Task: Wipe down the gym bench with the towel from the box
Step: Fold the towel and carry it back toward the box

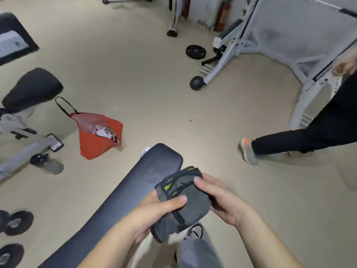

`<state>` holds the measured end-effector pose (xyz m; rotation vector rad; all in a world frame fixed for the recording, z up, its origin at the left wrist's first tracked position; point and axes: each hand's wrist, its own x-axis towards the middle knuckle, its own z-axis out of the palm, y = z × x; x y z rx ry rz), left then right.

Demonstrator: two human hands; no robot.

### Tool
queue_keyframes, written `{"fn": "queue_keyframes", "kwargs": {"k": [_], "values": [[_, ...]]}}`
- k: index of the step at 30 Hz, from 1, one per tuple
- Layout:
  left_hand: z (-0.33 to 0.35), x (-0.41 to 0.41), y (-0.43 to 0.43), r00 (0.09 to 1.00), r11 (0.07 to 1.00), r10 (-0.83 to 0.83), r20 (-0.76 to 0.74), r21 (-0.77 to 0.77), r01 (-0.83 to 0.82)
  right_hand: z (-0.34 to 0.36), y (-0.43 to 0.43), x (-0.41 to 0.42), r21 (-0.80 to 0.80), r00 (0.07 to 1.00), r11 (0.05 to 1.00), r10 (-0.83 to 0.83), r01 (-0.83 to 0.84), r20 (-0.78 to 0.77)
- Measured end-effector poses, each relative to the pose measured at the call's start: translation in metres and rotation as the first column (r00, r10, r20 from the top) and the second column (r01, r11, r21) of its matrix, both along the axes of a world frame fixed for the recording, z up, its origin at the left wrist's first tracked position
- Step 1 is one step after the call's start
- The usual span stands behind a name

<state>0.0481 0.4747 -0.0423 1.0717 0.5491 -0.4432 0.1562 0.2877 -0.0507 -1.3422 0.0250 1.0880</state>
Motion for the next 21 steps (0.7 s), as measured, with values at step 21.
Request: {"fn": "queue_keyframes", "kwargs": {"k": [21], "values": [[0.024, 0.288, -0.222, 0.776, 0.753, -0.630, 0.000, 0.242, 0.612, 0.050, -0.258, 0.128, -0.118, 0.838, 0.833, -0.521, 0.540, 0.163]]}}
